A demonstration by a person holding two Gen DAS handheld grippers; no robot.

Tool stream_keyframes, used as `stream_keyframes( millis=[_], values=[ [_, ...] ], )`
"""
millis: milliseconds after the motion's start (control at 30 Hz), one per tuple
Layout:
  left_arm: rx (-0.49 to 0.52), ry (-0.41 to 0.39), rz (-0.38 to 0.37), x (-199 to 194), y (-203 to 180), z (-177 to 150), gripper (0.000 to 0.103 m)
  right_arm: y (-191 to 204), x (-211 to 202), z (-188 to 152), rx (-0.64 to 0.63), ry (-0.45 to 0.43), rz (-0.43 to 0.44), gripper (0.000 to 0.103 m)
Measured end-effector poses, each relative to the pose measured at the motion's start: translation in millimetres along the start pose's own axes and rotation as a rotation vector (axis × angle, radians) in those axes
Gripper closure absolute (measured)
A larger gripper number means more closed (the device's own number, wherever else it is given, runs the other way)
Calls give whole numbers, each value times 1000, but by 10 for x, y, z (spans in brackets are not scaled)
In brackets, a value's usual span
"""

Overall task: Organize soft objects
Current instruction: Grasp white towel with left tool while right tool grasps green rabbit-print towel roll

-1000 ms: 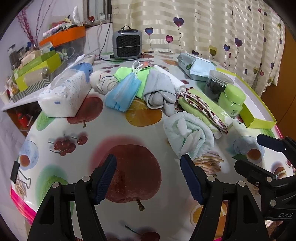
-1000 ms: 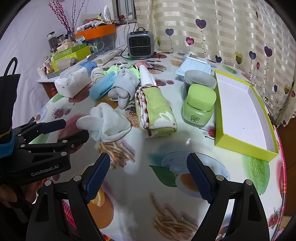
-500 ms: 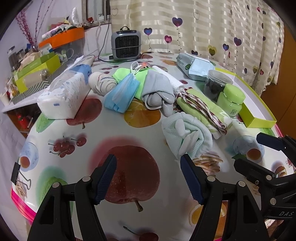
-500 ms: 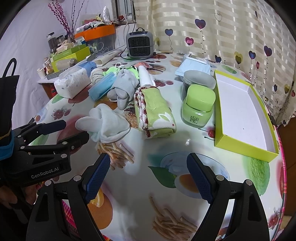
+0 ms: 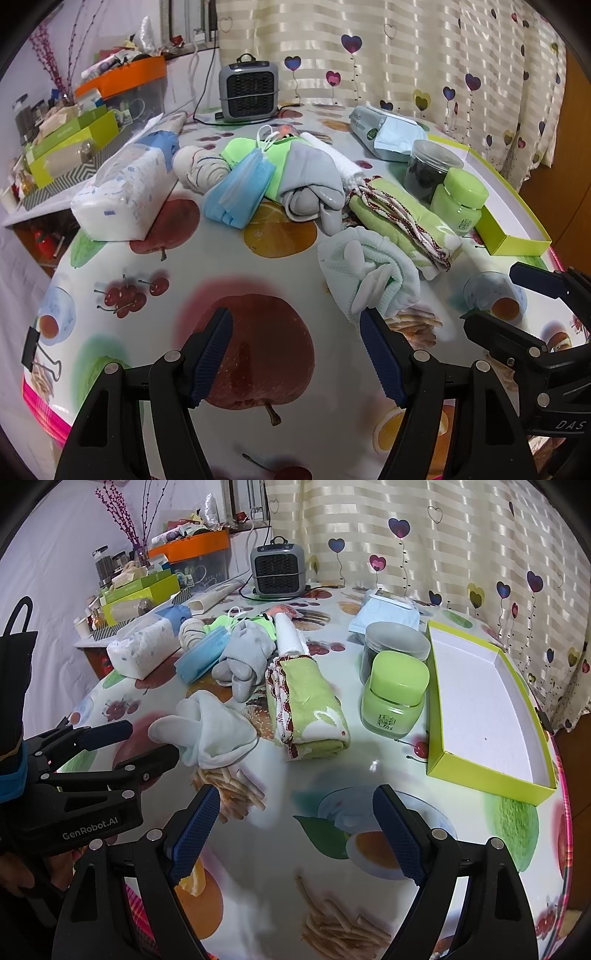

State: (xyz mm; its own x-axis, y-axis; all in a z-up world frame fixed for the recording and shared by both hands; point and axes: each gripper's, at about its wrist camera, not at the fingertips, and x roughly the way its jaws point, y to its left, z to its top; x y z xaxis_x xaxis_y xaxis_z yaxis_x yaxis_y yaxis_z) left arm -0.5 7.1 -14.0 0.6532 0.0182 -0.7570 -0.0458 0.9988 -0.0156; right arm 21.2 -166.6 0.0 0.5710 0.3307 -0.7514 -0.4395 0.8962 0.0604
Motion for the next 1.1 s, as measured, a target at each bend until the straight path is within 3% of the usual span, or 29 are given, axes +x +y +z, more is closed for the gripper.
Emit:
stream_keyframes(
  millis=[1100],
  values=[
    [14, 12, -57, 133, -154, 161, 31, -162, 82, 78, 18, -8, 4, 18]
  ],
)
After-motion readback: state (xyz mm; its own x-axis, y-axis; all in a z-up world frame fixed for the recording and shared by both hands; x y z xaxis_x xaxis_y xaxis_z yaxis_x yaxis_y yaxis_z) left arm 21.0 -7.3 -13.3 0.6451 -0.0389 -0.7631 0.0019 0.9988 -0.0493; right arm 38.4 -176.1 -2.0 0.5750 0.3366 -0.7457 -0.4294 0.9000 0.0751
